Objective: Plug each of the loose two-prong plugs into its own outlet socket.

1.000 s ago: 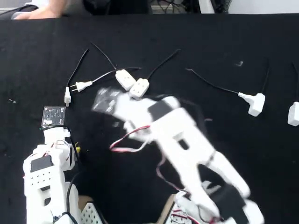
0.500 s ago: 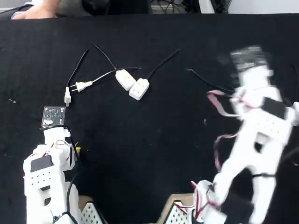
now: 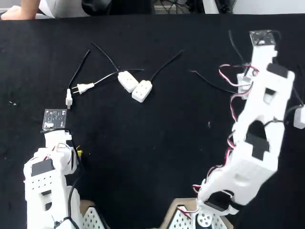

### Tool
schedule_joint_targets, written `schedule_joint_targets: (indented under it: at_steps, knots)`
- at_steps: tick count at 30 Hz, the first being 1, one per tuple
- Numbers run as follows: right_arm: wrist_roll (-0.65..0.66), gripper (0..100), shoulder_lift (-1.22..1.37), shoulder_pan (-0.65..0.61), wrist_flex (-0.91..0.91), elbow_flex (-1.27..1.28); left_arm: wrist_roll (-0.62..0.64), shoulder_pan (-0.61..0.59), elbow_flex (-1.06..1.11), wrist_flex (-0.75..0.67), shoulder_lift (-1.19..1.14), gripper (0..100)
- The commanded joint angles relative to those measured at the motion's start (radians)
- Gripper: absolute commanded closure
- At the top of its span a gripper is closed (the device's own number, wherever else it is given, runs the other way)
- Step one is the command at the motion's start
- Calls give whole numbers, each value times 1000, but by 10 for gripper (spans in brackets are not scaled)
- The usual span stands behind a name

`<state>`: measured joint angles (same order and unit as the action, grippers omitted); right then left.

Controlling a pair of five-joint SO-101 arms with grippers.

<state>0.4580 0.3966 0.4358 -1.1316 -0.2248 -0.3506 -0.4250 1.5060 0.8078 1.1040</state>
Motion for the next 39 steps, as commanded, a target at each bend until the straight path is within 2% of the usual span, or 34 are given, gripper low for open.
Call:
schedule_joint_targets:
  at_steps: [1,3,11,15,22,25,30,34,39]
  knots:
    - [-2,739,10,-41,-149,-219,-8,-4,-4,-6,6,770]
    - [-9,691,10,-51,-233,-323,-8,-2,-4,-6,6,770]
    - [-120,694,16,-170,-620,-748,-8,1,-4,-8,6,770]
    - [-166,694,-2,-216,-634,-734,-8,-2,-4,-8,6,770]
    - [-215,694,-122,-394,-609,-503,-8,-2,-4,-12,6,770]
    - [-222,694,-194,-483,-516,-361,-5,-4,-4,-14,6,770]
    - [-245,696,-274,-574,-184,-24,-2,-5,-7,-14,6,770]
    - [-356,698,-286,-694,40,232,-2,-5,-7,-15,6,770]
    - [-594,695,-263,-810,319,424,-2,-5,-5,-15,6,770]
